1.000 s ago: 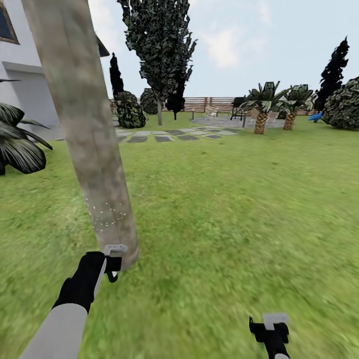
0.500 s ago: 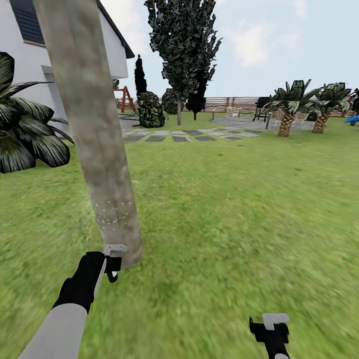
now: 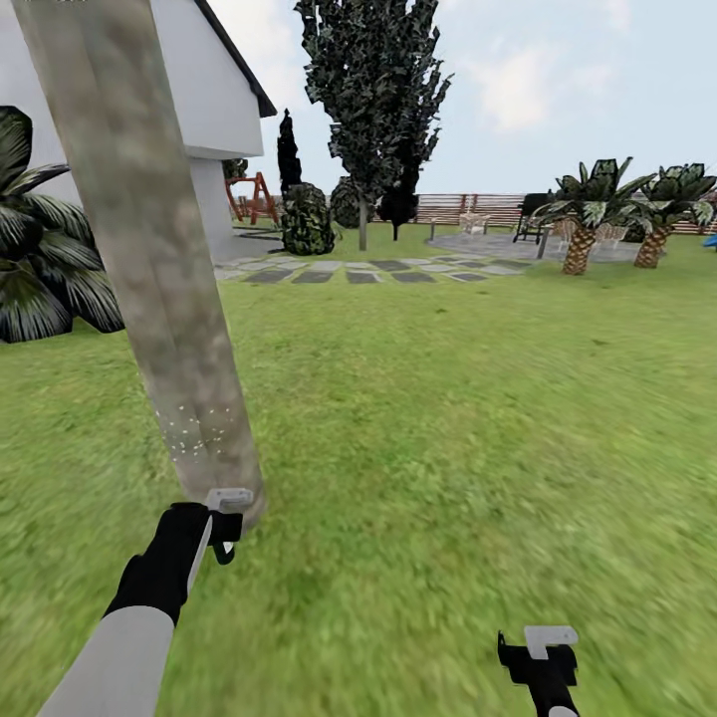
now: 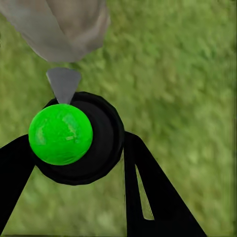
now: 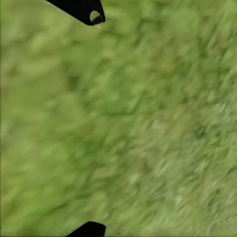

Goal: In the garden, pick up the pesticide atomizer on the floor and spray pesticide onto both trees until each tree trunk is fully covered.

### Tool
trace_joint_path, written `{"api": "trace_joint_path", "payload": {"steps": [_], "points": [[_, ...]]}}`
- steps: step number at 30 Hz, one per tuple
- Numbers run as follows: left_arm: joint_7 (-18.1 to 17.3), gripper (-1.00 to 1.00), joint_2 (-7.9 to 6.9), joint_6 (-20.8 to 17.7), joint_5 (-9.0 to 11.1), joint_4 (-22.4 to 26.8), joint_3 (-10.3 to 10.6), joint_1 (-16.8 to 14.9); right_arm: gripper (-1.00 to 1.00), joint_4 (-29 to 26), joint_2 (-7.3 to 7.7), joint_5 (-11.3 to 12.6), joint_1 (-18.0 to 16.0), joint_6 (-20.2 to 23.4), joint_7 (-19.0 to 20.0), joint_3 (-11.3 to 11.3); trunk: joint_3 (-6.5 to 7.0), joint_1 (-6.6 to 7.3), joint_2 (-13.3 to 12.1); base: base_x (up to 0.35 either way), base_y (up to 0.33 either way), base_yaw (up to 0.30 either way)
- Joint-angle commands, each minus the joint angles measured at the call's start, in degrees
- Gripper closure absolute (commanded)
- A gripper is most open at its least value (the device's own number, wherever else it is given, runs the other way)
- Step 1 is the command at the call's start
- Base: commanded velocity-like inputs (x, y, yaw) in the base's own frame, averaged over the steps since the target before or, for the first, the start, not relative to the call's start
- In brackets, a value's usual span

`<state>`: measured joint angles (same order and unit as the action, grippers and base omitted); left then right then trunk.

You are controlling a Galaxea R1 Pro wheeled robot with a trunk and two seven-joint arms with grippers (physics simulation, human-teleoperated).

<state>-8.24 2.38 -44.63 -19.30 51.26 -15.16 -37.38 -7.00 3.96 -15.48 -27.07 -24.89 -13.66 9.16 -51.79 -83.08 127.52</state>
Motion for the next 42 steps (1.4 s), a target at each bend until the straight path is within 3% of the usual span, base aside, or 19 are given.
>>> {"api": "trace_joint_path", "payload": {"steps": [1,8,13,16,28,30,34,42], "points": [[-0.5,1.0,0.09,-0.2,-0.6,0.3,-0.3,-0.1,-1.0,0.1,-0.03,-0.6,-0.1,-0.2,-0.1,0.4,-0.06,0.0,0.0,0.088,-0.311,0.255],[-0.7,1.0,-0.63,-1.1,-0.5,3.8,-0.4,-0.9,-1.0,0.1,-0.01,-0.6,-0.1,-0.2,-0.1,0.4,-0.06,0.0,0.0,0.103,-0.311,0.273],[-0.7,1.0,-2.15,-4.0,2.9,5.0,-0.3,-2.3,-1.0,0.1,-0.01,-0.6,0.0,-0.2,-0.1,0.4,-0.06,0.0,0.0,0.143,-0.311,0.277],[-0.7,1.0,-2.43,-5.3,3.8,5.2,-0.2,-3.4,-1.0,0.1,-0.01,-0.6,-0.1,-0.2,-0.1,0.4,-0.06,0.0,0.0,0.151,-0.31,0.277],[-0.6,1.0,-2.41,-6.0,3.7,5.3,0.4,-3.9,-1.0,0.1,-0.01,-0.6,-0.1,-0.2,-0.1,0.4,-0.06,0.0,0.0,0.125,-0.188,0.277],[-0.6,1.0,-2.4,-6.0,3.6,5.3,0.5,-5.3,-1.0,0.1,-0.01,-0.6,-0.1,-0.2,-0.1,0.4,-0.06,0.0,0.0,0.003,-0.003,0.261],[-0.6,1.0,-2.32,-6.0,3.6,6.8,0.5,-6.8,-1.0,0.1,-0.01,-0.6,-0.1,-0.2,-0.1,0.4,-0.06,0.0,0.0,0.085,0.0,0.072],[-0.6,1.0,-2.12,-6.6,3.6,7.9,0.6,-6.9,-1.0,0.1,0.08,-0.6,-0.1,-0.2,-0.2,0.5,-0.06,0.0,0.0,0.284,-0.109,0.003]]}}
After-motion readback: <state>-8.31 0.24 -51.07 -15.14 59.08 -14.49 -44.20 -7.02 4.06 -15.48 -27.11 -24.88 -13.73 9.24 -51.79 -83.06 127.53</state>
